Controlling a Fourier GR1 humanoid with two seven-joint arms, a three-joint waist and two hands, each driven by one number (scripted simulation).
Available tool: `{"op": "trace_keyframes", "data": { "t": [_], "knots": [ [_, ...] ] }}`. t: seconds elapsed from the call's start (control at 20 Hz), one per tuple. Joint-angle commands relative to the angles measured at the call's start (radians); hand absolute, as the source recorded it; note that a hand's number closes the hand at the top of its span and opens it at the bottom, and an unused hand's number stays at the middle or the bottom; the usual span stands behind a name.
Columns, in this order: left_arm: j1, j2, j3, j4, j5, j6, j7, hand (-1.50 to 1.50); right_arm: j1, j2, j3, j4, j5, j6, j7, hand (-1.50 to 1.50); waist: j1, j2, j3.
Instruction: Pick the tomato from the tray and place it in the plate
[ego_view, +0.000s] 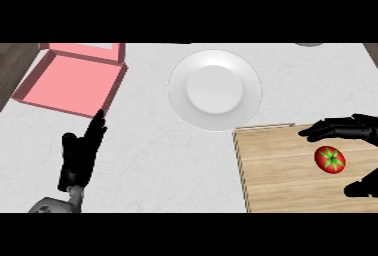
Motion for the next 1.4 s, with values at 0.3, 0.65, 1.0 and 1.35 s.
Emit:
{"op": "trace_keyframes", "data": {
  "t": [0.3,0.65,1.0,1.35],
  "knots": [
    [-0.063,-0.057,0.002,0.100,-0.020,0.000,-0.026,0.00,-0.191,-0.123,0.178,0.067,0.404,-0.088,-0.280,-1.50,-0.006,0.000,-0.005],
    [-0.010,-0.030,0.013,0.036,-0.025,-0.015,-0.017,0.00,-0.289,-0.120,0.342,0.114,0.582,-0.066,-0.211,-1.50,-0.001,-0.006,-0.006],
    [-0.026,-0.020,0.084,0.102,0.010,-0.070,-0.027,0.00,-0.296,-0.025,0.424,0.195,0.697,-0.101,-0.182,-1.50,-0.023,-0.009,-0.006],
    [0.029,-0.028,0.058,-0.025,-0.049,-0.019,0.035,0.00,-0.285,0.011,0.452,0.295,0.756,-0.172,-0.252,-1.50,-0.021,-0.013,-0.005]
  ]
}}
